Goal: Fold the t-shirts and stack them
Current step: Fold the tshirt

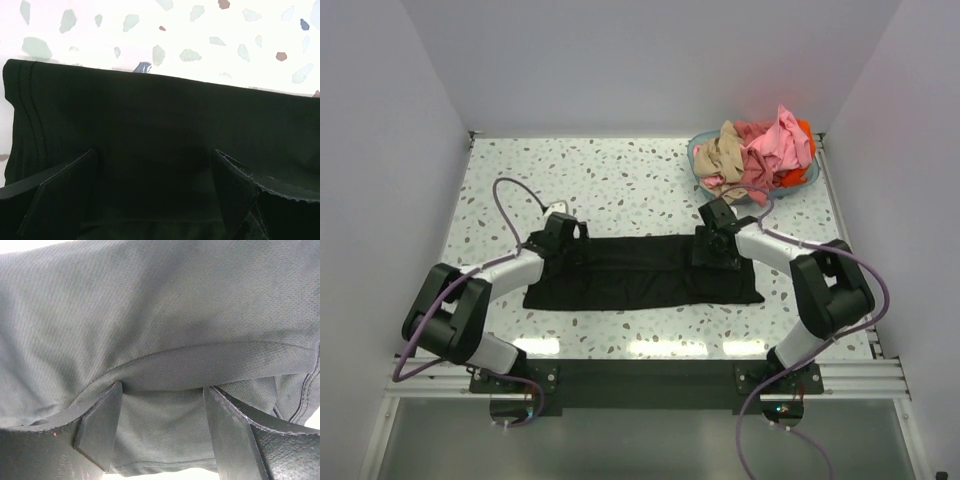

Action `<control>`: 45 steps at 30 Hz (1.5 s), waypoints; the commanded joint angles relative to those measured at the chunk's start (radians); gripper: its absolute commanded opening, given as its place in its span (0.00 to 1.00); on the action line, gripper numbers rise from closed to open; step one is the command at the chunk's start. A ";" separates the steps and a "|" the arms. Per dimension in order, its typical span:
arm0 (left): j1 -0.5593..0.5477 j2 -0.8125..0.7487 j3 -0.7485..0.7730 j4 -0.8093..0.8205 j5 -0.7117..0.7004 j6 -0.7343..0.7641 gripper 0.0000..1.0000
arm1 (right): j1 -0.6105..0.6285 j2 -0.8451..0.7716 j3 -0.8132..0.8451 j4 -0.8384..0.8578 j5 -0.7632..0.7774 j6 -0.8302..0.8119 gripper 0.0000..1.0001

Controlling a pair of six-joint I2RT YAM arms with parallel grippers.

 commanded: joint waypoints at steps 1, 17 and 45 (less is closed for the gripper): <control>-0.005 -0.037 -0.071 -0.073 0.009 -0.089 1.00 | -0.013 0.135 0.020 0.072 -0.067 -0.015 0.69; -0.171 -0.247 -0.209 -0.211 -0.011 -0.257 1.00 | -0.009 0.445 0.392 0.019 -0.222 -0.085 0.68; -0.818 -0.342 -0.030 -0.476 -0.143 -0.454 1.00 | 0.091 0.585 1.170 -0.273 -0.157 -0.174 0.84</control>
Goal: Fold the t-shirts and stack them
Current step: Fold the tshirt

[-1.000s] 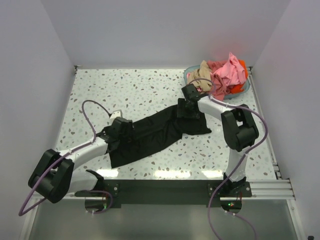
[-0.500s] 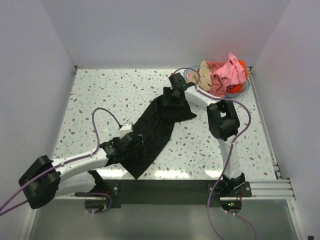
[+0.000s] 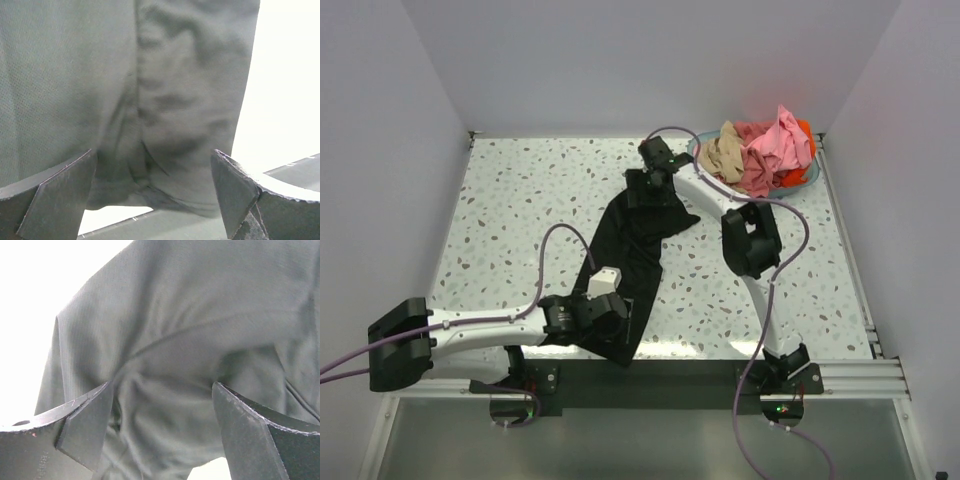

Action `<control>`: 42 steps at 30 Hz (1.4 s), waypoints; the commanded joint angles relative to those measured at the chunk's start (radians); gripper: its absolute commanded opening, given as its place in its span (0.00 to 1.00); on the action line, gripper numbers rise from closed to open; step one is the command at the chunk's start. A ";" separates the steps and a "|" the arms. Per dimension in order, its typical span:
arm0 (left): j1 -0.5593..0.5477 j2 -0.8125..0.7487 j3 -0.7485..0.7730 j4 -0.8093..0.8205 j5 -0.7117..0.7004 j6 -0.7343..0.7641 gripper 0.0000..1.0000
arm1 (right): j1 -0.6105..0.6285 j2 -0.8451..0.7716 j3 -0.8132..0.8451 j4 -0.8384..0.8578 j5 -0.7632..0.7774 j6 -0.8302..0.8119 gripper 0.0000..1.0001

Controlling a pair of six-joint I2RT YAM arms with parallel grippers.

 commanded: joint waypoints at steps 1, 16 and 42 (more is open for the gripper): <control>-0.011 -0.030 0.108 -0.111 -0.028 -0.046 1.00 | -0.003 -0.167 0.041 -0.058 0.036 -0.053 0.84; -0.012 0.025 0.142 0.108 -0.064 0.135 1.00 | 0.003 -0.422 -0.338 0.070 0.015 -0.017 0.86; -0.011 0.237 -0.021 0.456 0.114 0.155 1.00 | -0.043 -0.096 -0.238 0.099 0.071 0.041 0.89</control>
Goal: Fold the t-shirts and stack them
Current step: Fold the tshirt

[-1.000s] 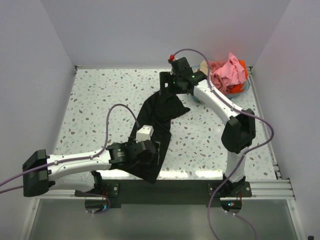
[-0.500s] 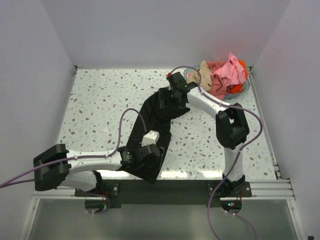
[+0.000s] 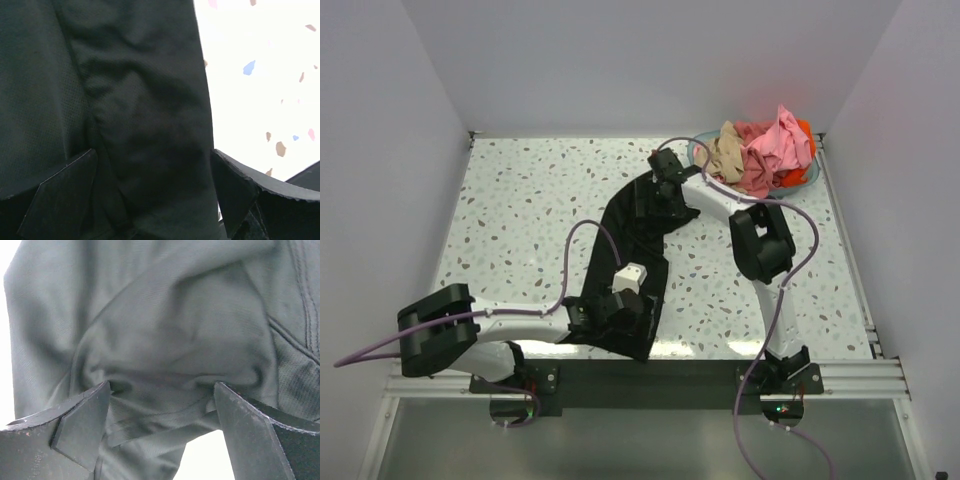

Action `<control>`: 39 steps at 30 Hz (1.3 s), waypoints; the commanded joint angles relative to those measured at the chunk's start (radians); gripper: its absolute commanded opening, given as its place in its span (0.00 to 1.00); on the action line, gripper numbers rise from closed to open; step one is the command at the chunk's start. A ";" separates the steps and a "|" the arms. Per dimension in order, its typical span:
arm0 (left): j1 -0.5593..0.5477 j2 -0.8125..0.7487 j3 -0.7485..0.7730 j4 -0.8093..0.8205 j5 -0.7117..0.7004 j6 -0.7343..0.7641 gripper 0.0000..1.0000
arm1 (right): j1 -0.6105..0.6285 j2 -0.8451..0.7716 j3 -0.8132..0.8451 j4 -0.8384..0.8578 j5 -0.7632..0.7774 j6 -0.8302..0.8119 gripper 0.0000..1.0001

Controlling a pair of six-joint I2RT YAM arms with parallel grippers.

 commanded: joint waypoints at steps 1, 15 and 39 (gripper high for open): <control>-0.006 0.043 -0.037 0.117 0.119 -0.008 1.00 | -0.049 0.064 0.052 -0.026 0.046 0.021 0.89; -0.049 0.176 0.049 0.249 0.277 0.051 1.00 | -0.100 0.369 0.517 -0.130 -0.008 -0.007 0.90; -0.029 -0.193 0.359 -0.352 -0.263 0.042 1.00 | -0.106 -0.283 0.198 0.155 -0.120 -0.134 0.99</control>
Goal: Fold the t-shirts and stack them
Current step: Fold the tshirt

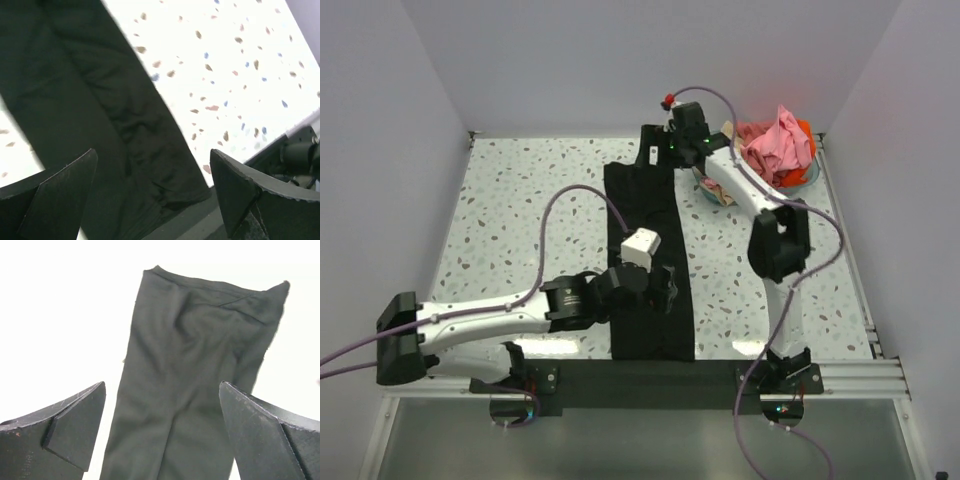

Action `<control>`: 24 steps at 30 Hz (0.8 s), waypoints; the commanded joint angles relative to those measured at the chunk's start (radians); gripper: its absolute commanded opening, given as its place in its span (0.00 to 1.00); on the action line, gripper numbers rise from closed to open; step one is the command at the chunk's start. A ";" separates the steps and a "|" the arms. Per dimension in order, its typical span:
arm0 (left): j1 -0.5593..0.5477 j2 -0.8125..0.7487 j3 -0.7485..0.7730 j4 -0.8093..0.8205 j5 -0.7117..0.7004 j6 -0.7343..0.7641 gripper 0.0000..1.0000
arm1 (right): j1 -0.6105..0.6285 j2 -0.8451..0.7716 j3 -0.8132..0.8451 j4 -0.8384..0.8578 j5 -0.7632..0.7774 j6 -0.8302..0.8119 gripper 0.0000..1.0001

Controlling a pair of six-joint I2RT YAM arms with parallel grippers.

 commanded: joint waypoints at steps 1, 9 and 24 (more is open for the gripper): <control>0.028 -0.113 0.001 -0.271 -0.212 -0.156 1.00 | 0.001 -0.359 -0.151 0.085 0.040 -0.052 0.99; 0.136 -0.258 -0.188 -0.340 -0.113 -0.242 0.99 | 0.053 -0.817 -0.714 0.046 0.152 0.040 0.98; 0.067 -0.256 -0.406 -0.266 0.108 -0.364 0.82 | 0.460 -1.226 -1.397 -0.158 0.359 0.458 0.90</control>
